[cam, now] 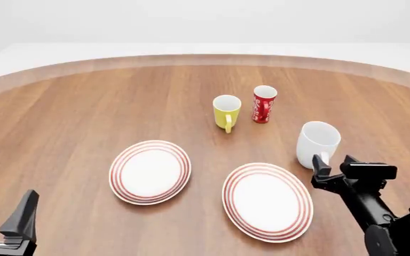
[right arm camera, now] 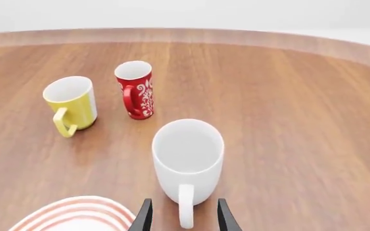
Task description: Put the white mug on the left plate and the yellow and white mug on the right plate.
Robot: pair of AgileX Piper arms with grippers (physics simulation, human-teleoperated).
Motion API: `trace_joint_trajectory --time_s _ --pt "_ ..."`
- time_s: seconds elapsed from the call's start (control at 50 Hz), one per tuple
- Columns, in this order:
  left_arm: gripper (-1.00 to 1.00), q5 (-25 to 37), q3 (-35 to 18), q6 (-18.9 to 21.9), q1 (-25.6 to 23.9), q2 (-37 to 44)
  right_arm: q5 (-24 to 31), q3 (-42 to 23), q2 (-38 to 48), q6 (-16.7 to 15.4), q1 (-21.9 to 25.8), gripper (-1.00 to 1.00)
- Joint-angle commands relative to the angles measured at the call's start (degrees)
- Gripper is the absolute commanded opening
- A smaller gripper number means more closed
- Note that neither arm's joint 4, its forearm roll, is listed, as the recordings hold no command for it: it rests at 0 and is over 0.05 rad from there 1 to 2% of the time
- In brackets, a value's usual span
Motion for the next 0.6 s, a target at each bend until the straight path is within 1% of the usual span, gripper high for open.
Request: trace_joint_trajectory --time_s 0.02,0.28,0.6 --pt "1.0 0.0 0.0 0.0 0.0 0.0 -0.99 -1.97 4.03 -0.14 0.2 1.0" --pt "1.0 0.0 0.0 0.0 0.0 0.0 -1.5 -2.7 6.82 -0.08 0.26 1.0" --pt "1.0 0.0 0.0 0.0 0.0 0.0 -1.62 -4.59 11.74 0.73 0.0 1.0"
